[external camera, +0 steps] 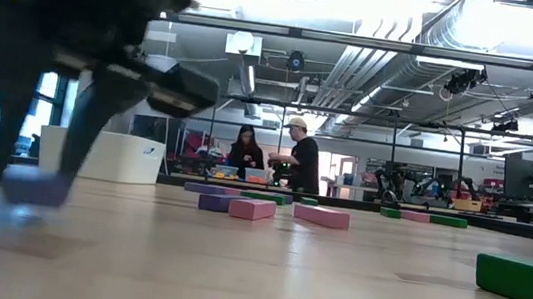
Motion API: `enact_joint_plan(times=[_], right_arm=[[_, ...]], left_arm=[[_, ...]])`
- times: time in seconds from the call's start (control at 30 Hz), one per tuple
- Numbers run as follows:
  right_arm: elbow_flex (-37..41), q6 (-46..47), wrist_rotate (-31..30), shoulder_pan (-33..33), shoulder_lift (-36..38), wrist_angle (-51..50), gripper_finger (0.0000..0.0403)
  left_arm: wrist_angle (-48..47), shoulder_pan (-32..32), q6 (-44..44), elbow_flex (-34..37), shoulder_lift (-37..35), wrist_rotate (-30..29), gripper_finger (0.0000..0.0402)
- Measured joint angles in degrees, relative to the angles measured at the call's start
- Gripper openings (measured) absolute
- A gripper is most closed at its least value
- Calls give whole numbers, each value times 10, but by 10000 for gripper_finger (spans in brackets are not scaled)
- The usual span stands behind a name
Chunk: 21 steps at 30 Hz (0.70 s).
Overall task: Sort blocks
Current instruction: Put the violet block into the yellow bin
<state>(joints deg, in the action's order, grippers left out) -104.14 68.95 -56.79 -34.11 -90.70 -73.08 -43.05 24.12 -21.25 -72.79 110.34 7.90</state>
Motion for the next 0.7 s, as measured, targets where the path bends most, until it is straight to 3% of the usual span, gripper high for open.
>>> enact_joint_plan(times=[0.2,0.33,0.5,0.7], right_arm=[[0,0,-2,0,0,-3,279],[0,0,-2,0,0,-4,279],[0,0,0,0,0,-4,279],[0,-2,1,0,0,-4,279]], left_arm=[[-89,-30,56,1,-108,2,46],[-117,-19,168,0,-211,23,46],[-163,92,373,16,-311,1,46],[-172,275,650,103,-366,-26,46]])
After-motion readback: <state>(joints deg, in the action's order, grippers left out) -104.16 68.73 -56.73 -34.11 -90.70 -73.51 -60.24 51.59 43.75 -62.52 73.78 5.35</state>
